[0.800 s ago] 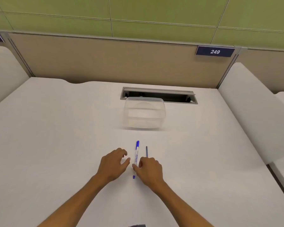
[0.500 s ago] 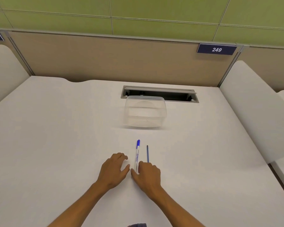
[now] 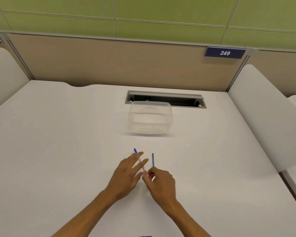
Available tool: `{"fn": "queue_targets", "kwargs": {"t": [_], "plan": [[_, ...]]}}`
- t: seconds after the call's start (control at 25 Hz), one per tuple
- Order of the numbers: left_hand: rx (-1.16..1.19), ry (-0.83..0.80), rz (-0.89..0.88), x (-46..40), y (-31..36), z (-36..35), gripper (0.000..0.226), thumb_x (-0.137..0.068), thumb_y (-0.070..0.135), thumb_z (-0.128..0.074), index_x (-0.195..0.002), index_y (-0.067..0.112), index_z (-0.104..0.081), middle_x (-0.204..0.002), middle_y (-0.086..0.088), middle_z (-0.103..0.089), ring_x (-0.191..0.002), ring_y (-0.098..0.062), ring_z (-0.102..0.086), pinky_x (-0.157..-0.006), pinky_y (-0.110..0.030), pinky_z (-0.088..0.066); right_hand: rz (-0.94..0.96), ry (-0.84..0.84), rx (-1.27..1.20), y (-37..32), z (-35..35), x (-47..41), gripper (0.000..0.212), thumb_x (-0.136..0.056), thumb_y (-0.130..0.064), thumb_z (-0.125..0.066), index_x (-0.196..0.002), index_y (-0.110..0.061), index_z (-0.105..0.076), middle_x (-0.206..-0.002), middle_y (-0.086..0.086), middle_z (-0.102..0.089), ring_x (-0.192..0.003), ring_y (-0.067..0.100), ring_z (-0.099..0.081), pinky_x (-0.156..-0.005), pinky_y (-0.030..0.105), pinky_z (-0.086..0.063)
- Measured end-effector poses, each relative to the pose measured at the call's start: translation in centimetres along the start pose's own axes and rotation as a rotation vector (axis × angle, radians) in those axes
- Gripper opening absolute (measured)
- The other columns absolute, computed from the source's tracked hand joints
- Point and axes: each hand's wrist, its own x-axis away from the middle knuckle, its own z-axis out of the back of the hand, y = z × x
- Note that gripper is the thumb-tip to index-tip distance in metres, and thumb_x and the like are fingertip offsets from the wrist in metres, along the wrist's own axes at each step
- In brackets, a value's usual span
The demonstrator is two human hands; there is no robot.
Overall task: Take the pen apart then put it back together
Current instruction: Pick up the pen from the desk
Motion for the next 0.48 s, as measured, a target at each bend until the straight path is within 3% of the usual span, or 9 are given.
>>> {"fn": "queue_targets", "kwargs": {"t": [0.12, 0.24, 0.32, 0.44, 0.48], "plan": [[0.02, 0.059, -0.099, -1.0, 0.8, 0.6, 0.041, -0.1, 0.043, -0.032, -0.111, 0.025, -0.067, -0.117, 0.005, -0.068, -0.118, -0.016, -0.056, -0.098, -0.033, -0.047, 0.001, 0.085, -0.182, -0.1, 0.9, 0.5, 0.03, -0.093, -0.052, -0.054, -0.08, -0.028, -0.067, -0.071, -0.013, -0.069, -0.064, 0.013, -0.064, -0.062, 0.023, -0.049], [0.071, 0.108, -0.082, -1.3, 1.8, 1.4, 0.032, -0.095, 0.038, -0.041, -0.098, 0.023, -0.068, -0.088, 0.008, -0.068, -0.083, -0.01, -0.06, -0.069, -0.028, -0.054, -0.063, 0.144, -0.365, 0.3, 1.5, 0.4, 0.042, -0.094, -0.054, -0.049, -0.07, -0.023, -0.063, -0.062, -0.003, -0.065, -0.054, 0.014, -0.057, -0.058, 0.034, -0.048], [0.055, 0.147, -0.105, -1.2, 2.6, 1.9, 0.029, -0.095, 0.037, -0.043, -0.096, 0.021, -0.068, -0.078, 0.009, -0.063, -0.068, -0.008, -0.055, -0.054, -0.02, -0.048, -0.099, 0.166, -0.434, 0.3, 1.8, 0.3, 0.062, -0.092, -0.064, -0.039, -0.063, -0.011, -0.053, -0.054, 0.007, -0.053, -0.048, 0.014, -0.043, -0.053, 0.035, -0.038], [-0.026, 0.179, -0.2, -0.9, 3.4, 2.3, 0.011, -0.089, 0.027, -0.067, -0.095, 0.018, -0.068, -0.073, 0.007, -0.061, -0.06, -0.007, -0.054, -0.049, -0.016, -0.042, -0.16, 0.169, -0.506, -0.3, 2.2, 0.1, 0.078, -0.085, -0.074, -0.029, -0.058, -0.001, -0.038, -0.05, 0.006, -0.036, -0.051, 0.016, -0.032, -0.053, 0.035, -0.029], [-0.072, 0.188, -0.221, -0.8, 3.6, 2.5, 0.016, -0.082, 0.024, -0.073, -0.095, 0.016, -0.07, -0.072, 0.006, -0.062, -0.057, -0.007, -0.055, -0.047, -0.016, -0.043, -0.184, 0.161, -0.533, -0.6, 2.4, 0.0, 0.081, -0.085, -0.075, -0.028, -0.058, 0.001, -0.034, -0.051, 0.006, -0.033, -0.052, 0.018, -0.031, -0.054, 0.035, -0.028]]}}
